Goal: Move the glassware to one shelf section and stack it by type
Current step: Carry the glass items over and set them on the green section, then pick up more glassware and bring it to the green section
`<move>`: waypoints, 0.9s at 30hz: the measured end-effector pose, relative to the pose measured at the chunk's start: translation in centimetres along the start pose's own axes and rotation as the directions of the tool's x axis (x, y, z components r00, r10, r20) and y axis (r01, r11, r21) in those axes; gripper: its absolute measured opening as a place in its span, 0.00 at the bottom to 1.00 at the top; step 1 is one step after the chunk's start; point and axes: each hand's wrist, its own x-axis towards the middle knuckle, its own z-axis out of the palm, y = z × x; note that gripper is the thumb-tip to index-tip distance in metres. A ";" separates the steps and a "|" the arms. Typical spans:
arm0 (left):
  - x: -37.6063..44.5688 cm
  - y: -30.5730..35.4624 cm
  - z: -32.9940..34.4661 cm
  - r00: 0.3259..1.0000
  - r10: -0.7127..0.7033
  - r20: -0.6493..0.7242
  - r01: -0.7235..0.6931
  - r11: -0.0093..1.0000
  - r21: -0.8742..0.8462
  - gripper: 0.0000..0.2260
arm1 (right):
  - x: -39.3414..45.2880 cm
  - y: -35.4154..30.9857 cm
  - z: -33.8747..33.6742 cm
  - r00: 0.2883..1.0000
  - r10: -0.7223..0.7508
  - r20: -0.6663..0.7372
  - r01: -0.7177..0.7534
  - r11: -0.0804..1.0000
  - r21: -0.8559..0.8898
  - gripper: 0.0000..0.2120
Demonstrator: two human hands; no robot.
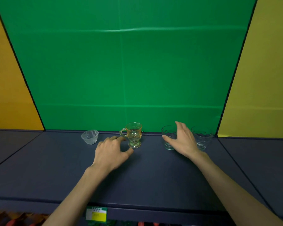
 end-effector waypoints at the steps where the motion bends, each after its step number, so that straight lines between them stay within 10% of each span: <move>1: 0.0 0.1 -0.2 1.000 -0.005 -0.009 0.005 1.000 0.002 0.31 | -0.1 -0.1 -0.1 0.998 -0.066 -0.021 0.064 0.996 -0.066 0.41; 27: -9.8 -19.5 -9.3 0.977 -0.161 -0.141 0.186 0.965 0.187 0.28 | -8.5 -30.1 7.5 0.754 -0.647 0.112 0.638 0.762 0.112 0.20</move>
